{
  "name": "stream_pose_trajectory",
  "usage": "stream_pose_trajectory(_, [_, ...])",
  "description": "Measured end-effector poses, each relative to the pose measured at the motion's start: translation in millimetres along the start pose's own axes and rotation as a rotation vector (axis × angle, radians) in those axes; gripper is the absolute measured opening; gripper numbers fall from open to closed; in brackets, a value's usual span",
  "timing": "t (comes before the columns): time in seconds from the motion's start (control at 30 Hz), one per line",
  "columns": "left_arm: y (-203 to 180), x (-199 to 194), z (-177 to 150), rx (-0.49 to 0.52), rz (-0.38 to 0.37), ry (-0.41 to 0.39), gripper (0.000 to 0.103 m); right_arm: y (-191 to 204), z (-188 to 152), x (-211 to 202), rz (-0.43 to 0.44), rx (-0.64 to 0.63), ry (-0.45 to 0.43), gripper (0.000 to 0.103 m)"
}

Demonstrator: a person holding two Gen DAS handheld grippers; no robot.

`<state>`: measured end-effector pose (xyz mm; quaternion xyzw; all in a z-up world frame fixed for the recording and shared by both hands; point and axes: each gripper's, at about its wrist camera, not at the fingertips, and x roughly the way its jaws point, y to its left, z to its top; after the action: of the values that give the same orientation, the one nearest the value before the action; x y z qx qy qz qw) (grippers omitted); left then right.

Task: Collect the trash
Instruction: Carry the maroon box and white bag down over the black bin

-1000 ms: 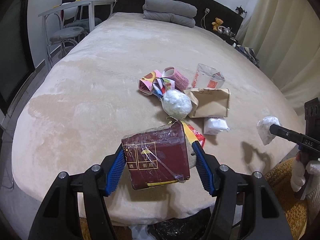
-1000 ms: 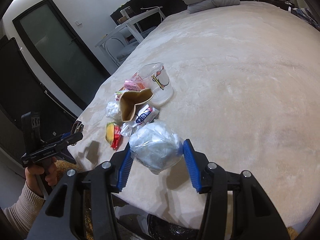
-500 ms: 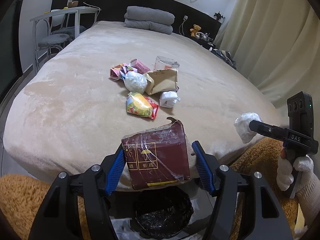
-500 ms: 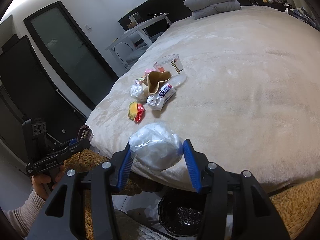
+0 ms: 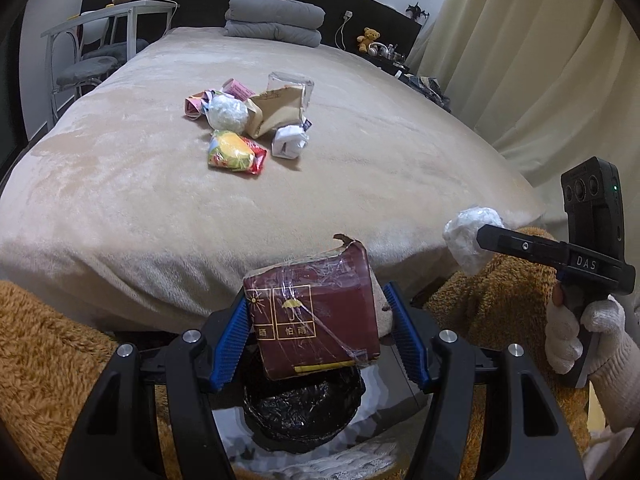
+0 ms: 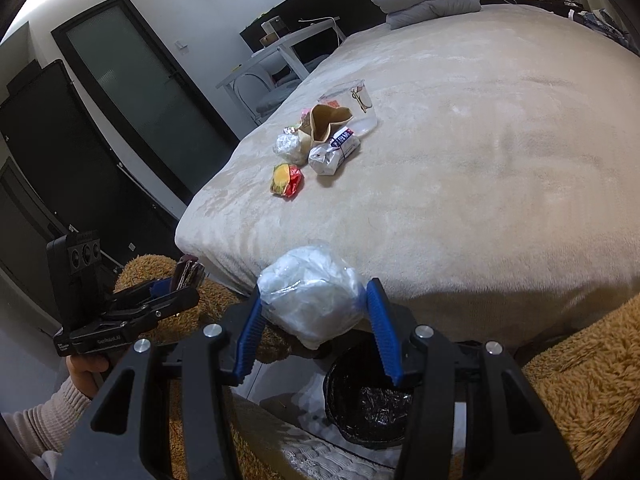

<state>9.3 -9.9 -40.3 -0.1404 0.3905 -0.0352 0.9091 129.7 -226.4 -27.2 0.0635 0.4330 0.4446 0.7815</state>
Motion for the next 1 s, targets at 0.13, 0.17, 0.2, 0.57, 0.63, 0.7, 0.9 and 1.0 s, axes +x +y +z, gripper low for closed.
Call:
stream_pose_trajectory(0.13, [-5.4,14.9,-6.8,0.001,-0.015,0.058,0.064,-2.1,-7.4,8.0,-0.019,0.015,0.047,0.049])
stream_pose_trajectory(0.17, [-6.3,19.5,-8.2,0.002,-0.015,0.076,0.064,-3.6,-9.4,10.5,-0.027,0.023,0.063,0.049])
stream_pose_trajectory(0.2, [-6.8,25.7,-9.3,-0.002,-0.018,0.102,0.064,-5.3,-11.1,13.1,-0.030,0.034,0.077,0.049])
stream_pose_trajectory(0.57, [-3.3,100.7,-29.1,-0.103,-0.078,0.380,0.064,-25.2,-36.3,56.9,-0.101,0.137,0.299,0.049])
stream_pose_trajectory(0.63, [-0.1,114.9,-33.3,-0.131,-0.084,0.436,0.064,-30.7,-39.5,67.5,-0.102,0.171,0.339,0.049])
stream_pose_trajectory(0.7, [2.4,126.3,-38.3,-0.150,-0.085,0.491,0.064,-36.9,-43.6,80.3,-0.118,0.203,0.384,0.049])
stream_pose_trajectory(0.9, [14.6,157.0,-52.4,-0.229,-0.092,0.621,0.064,-59.8,-57.8,114.2,-0.158,0.313,0.506,0.049])
stream_pose_trajectory(1.0, [16.7,169.8,-59.5,-0.249,-0.081,0.680,0.064,-68.7,-64.5,128.4,-0.174,0.368,0.564,0.049])
